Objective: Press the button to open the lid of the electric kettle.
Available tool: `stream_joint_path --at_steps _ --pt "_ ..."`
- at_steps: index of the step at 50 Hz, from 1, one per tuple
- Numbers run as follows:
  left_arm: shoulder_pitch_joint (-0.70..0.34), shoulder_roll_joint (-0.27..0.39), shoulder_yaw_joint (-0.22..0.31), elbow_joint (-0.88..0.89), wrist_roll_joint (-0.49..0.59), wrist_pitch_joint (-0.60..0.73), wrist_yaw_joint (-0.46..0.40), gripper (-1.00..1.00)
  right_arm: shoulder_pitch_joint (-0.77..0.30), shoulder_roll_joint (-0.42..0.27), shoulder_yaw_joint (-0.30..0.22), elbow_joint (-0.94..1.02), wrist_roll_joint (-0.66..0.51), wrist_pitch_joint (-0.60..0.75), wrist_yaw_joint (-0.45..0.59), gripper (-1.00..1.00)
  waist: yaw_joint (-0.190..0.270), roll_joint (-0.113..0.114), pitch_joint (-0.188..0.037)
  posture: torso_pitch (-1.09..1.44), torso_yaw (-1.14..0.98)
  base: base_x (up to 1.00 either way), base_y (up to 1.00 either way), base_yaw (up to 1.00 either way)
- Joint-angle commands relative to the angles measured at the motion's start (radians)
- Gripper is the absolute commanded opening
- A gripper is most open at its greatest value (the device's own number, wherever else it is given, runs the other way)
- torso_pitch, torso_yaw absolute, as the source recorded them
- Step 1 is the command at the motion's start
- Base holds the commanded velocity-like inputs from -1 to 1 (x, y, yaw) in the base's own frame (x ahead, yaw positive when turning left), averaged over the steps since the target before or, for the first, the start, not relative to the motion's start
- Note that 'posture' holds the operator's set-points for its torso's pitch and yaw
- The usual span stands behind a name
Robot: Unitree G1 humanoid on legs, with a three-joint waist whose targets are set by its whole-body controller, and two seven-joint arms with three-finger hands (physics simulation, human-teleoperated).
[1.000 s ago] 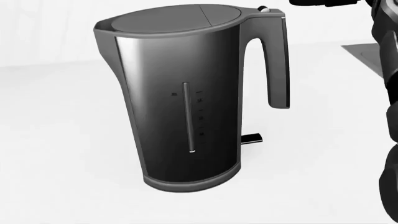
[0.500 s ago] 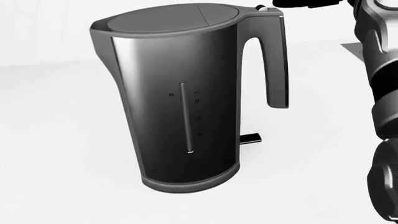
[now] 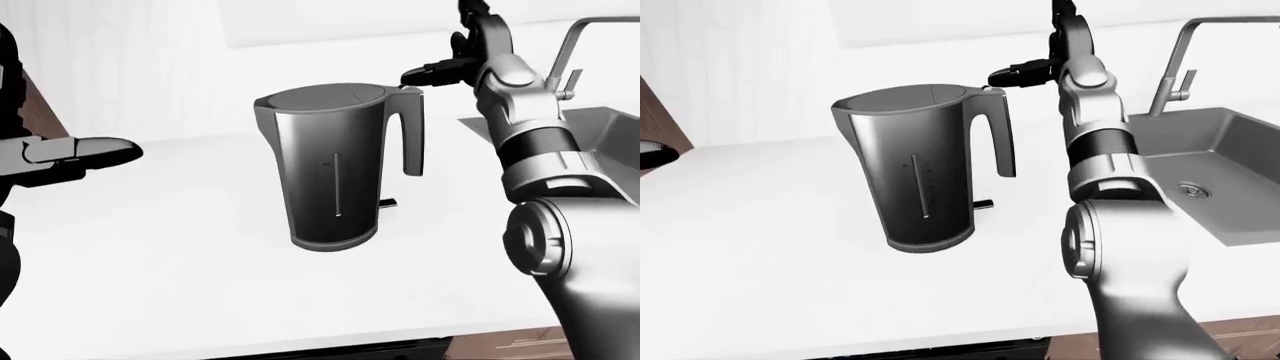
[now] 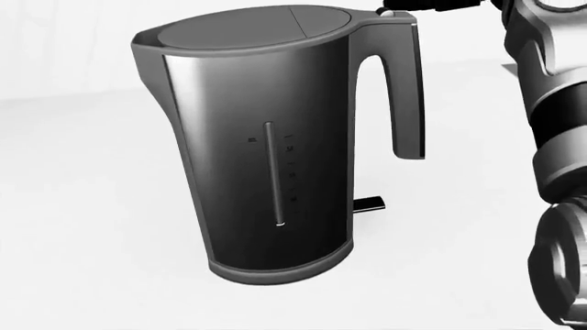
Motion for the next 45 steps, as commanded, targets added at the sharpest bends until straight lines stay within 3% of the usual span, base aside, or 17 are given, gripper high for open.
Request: stream_joint_path --at_steps 1,9,15,45 --pt "-0.021 0.018 0.012 -0.009 0.004 -0.023 0.001 1.0 -0.046 -0.008 -0.004 -0.043 0.01 -0.021 0.01 1.0 0.0 0.0 -0.014 -0.31 0.0 0.0 0.0 0.0" --pt "-0.02 0.015 0.01 -0.014 0.003 -0.022 0.003 1.0 -0.067 -0.013 -0.036 -0.036 0.09 0.062 0.048 1.0 -0.001 0.0 -0.014 -0.31 0.0 0.0 0.0 0.0" --pt "-0.02 0.015 0.011 -0.013 0.004 -0.023 0.001 1.0 -0.06 -0.013 -0.022 -0.042 0.107 0.074 0.068 1.0 -0.001 -0.001 -0.015 -0.31 0.0 0.0 0.0 0.0" --pt "-0.02 0.017 0.012 -0.01 0.003 -0.024 0.001 1.0 -0.057 -0.008 -0.011 -0.045 0.089 0.068 0.106 1.0 -0.002 0.002 -0.014 -0.31 0.0 0.0 0.0 0.0"
